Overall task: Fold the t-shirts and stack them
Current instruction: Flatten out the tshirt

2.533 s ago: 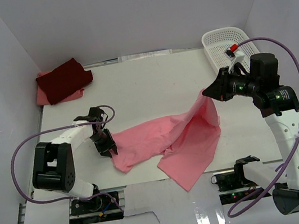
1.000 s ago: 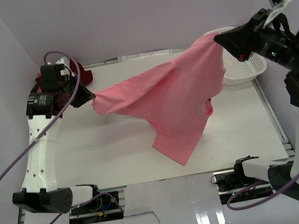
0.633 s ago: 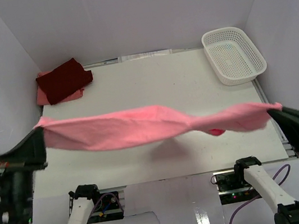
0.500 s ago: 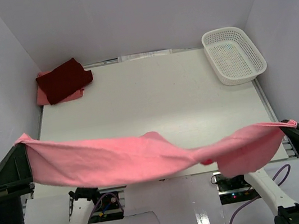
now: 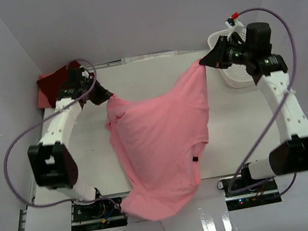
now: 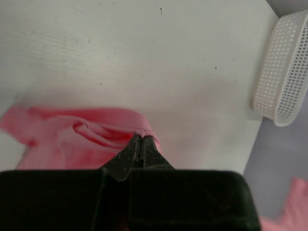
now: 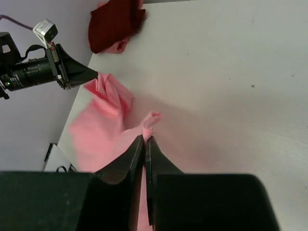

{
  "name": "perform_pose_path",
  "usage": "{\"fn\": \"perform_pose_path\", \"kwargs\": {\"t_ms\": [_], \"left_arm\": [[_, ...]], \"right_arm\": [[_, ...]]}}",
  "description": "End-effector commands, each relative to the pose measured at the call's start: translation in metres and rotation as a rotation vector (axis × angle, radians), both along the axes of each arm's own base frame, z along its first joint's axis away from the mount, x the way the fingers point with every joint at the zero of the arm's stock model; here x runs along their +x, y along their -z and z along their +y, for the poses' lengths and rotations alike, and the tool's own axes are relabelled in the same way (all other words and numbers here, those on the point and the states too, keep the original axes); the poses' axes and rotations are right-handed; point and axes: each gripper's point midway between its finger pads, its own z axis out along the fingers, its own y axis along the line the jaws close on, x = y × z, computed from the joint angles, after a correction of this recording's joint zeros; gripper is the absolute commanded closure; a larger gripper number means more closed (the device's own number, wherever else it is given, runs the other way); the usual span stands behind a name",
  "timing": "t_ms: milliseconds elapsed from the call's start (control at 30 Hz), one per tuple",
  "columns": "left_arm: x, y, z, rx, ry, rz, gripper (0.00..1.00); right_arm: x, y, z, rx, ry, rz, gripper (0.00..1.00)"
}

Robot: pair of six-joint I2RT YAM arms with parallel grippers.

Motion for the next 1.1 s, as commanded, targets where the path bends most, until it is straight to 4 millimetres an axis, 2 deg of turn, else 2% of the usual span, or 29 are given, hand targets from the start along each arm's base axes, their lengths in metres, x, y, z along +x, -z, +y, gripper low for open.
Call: {"fn": "perform_pose_path", "kwargs": {"t_ms": [0, 33, 67, 100, 133, 167, 200, 233, 267, 300, 333, 367, 400, 433, 467, 500, 533, 567, 600, 633, 667, 700, 733, 800, 833, 867, 967, 1000, 1067], "left_arm": [[0.065, -0.124, -0.017, -0.251, 0.124, -0.259, 1.00], [0.092, -0.121, -0.017, -0.279, 0.134, -0.253, 1.00], [0.103, -0.186, -0.012, -0.288, 0.155, -0.417, 1.00], [0.106, -0.207, -0.009, -0.285, 0.151, -0.481, 1.00], [0.101, -0.244, -0.003, -0.266, 0.141, -0.599, 1.00], [0.090, -0.274, 0.003, -0.259, 0.139, -0.702, 1.00], [0.090, -0.263, 0.021, -0.249, 0.100, -0.717, 1.00], [0.064, -0.304, 0.037, -0.245, 0.076, -0.872, 1.00], [0.061, -0.301, 0.045, -0.252, 0.057, -0.892, 1.00], [0.063, -0.269, 0.049, -0.276, 0.060, -0.828, 1.00], [0.062, -0.259, 0.054, -0.290, 0.056, -0.819, 1.00], [0.064, -0.237, 0.053, -0.296, 0.058, -0.763, 1.00], [0.067, -0.191, 0.049, -0.309, 0.070, -0.652, 1.00], [0.065, -0.162, 0.045, -0.317, 0.077, -0.588, 1.00], [0.058, -0.103, 0.041, -0.331, 0.059, -0.464, 1.00], [0.052, -0.075, 0.041, -0.331, 0.051, -0.407, 1.00], [0.048, -0.052, 0.039, -0.317, 0.051, -0.377, 1.00], [0.043, -0.026, 0.039, -0.319, 0.047, -0.324, 1.00], [0.032, 0.011, 0.036, -0.323, 0.039, -0.239, 1.00], [0.027, 0.028, 0.036, -0.321, 0.036, -0.202, 1.00], [0.022, 0.049, 0.034, -0.312, 0.042, -0.159, 1.00], [0.016, 0.064, 0.032, -0.306, 0.044, -0.119, 1.00], [0.001, 0.092, 0.030, -0.303, 0.024, -0.009, 1.00], [-0.017, 0.116, 0.021, -0.300, 0.055, 0.079, 1.00], [-0.034, 0.129, 0.014, -0.288, 0.064, 0.164, 1.00], [-0.041, 0.135, 0.013, -0.254, 0.064, 0.188, 1.00], [-0.059, 0.130, 0.005, -0.136, 0.140, 0.197, 1.00], [-0.067, 0.128, 0.002, -0.102, 0.184, 0.202, 1.00], [-0.069, 0.108, 0.002, -0.068, 0.208, 0.160, 1.00]], "right_arm": [[0.028, -0.102, -0.003, 0.038, -0.030, -0.249, 0.92], [0.044, -0.109, -0.001, 0.042, -0.059, -0.259, 0.92], [0.036, -0.135, 0.002, 0.047, -0.102, -0.323, 0.92], [0.030, -0.157, 0.003, 0.044, -0.116, -0.382, 0.92], [0.015, -0.192, 0.004, 0.024, -0.143, -0.501, 0.92], [0.005, -0.204, 0.006, 0.018, -0.172, -0.554, 0.92], [-0.001, -0.211, 0.008, 0.015, -0.193, -0.583, 0.92], [0.000, -0.210, -0.002, 0.005, -0.181, -0.592, 0.92], [0.003, -0.203, -0.009, 0.003, -0.180, -0.581, 0.92], [0.006, -0.202, -0.013, 0.001, -0.176, -0.615, 0.92], [0.014, -0.167, -0.013, 0.040, -0.181, -0.518, 0.92], [0.018, -0.150, -0.013, 0.055, -0.189, -0.489, 0.92], [0.018, -0.136, -0.013, 0.063, -0.182, -0.470, 0.92], [0.029, -0.076, -0.011, 0.088, -0.187, -0.326, 0.92], [0.022, -0.057, -0.007, 0.093, -0.201, -0.304, 0.92], [0.023, -0.028, -0.008, 0.101, -0.177, -0.239, 0.92], [0.022, 0.037, -0.009, 0.119, -0.148, -0.090, 0.92], [0.016, 0.063, -0.008, 0.140, -0.143, -0.028, 0.92], [0.009, 0.077, -0.008, 0.147, -0.135, -0.021, 0.92], [0.004, 0.102, -0.008, 0.153, -0.115, 0.040, 0.92], [-0.008, 0.142, -0.008, 0.153, -0.110, 0.136, 0.92], [-0.016, 0.159, -0.009, 0.148, -0.099, 0.180, 0.92], [-0.027, 0.180, -0.009, 0.144, -0.086, 0.259, 0.92], [-0.058, 0.209, -0.005, 0.139, -0.112, 0.320, 0.92], [-0.064, 0.220, -0.007, 0.122, -0.084, 0.341, 0.92], [-0.077, 0.229, -0.006, 0.115, -0.082, 0.386, 0.92], [-0.103, 0.238, -0.009, 0.069, -0.075, 0.423, 0.92], [-0.106, 0.233, -0.011, 0.053, -0.066, 0.411, 0.92], [-0.113, 0.233, -0.012, 0.035, -0.057, 0.419, 0.92]]}}
